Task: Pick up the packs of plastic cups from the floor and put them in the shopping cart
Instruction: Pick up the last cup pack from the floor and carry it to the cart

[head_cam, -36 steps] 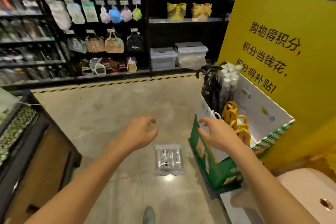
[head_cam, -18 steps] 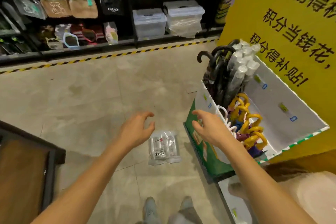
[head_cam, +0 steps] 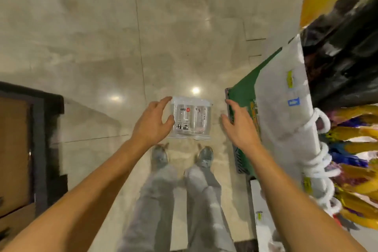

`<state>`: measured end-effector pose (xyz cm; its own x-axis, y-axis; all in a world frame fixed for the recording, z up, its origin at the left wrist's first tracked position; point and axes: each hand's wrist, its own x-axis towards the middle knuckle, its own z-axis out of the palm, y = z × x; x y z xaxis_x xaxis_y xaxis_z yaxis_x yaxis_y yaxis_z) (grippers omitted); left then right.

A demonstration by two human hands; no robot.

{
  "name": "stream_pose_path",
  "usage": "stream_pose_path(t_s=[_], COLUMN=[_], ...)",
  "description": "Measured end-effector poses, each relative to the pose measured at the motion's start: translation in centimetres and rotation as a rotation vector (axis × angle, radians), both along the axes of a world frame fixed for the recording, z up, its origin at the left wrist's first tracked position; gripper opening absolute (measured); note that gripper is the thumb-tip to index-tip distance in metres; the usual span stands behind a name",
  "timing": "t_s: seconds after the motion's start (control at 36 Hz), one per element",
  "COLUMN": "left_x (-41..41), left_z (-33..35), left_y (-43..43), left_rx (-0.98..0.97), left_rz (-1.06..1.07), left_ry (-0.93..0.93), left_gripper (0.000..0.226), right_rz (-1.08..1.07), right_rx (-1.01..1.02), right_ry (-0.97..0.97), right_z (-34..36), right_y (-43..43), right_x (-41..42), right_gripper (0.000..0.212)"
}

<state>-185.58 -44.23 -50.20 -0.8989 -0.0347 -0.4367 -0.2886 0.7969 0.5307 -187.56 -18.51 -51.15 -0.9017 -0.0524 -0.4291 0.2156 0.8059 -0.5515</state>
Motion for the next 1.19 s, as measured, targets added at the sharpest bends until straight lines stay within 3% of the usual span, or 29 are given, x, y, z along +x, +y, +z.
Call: stream_pose_path(t_s=[0.39,0.53,0.67,0.78,0.92,1.06,1.19], left_x=[-3.3,-3.2,-2.9,-2.7,-4.0,-8.2,-14.1], left_z=[-38.2,-50.0,-56.9,-56.4,-49.3,-36.0,-18.1], left_y=[-2.1,-2.6,-2.5,-2.6,-3.9,-7.3,-11.6], left_rx=[-0.036,-0.055,0.197,0.279,0.309,0.283,0.272], left_rz=[-0.047,-0.073,-0.058,-0.003,0.050,0.127,0.181], left_ry=[-0.189,-0.207,-0.178,-0.140,-0.091,-0.044,0.047], left_gripper=[0.075,0.075,0.077,0.078,0.077,0.076,0.075], right_rz=[-0.007,0.011,0.019,0.025,0.049,0.119,0.189], right_rx=[0.037,0.027,-0.047,-0.083,-0.086,-0.092,-0.124], right_ry=[-0.305,-0.375,-0.386,-0.324,-0.269,-0.186,-0.060], right_z=[-38.4,-49.1,-54.3,-54.2,-47.0,-34.0,-16.5], right_y=[0.6,0.9,0.9,0.7,-0.9,-3.8,-8.1], right_x=[-2.7,-2.9,-2.6,-2.5,-4.9,-10.6,-18.1], right_gripper=[0.062,0.067,0.069,0.068,0.068,0.067,0.065])
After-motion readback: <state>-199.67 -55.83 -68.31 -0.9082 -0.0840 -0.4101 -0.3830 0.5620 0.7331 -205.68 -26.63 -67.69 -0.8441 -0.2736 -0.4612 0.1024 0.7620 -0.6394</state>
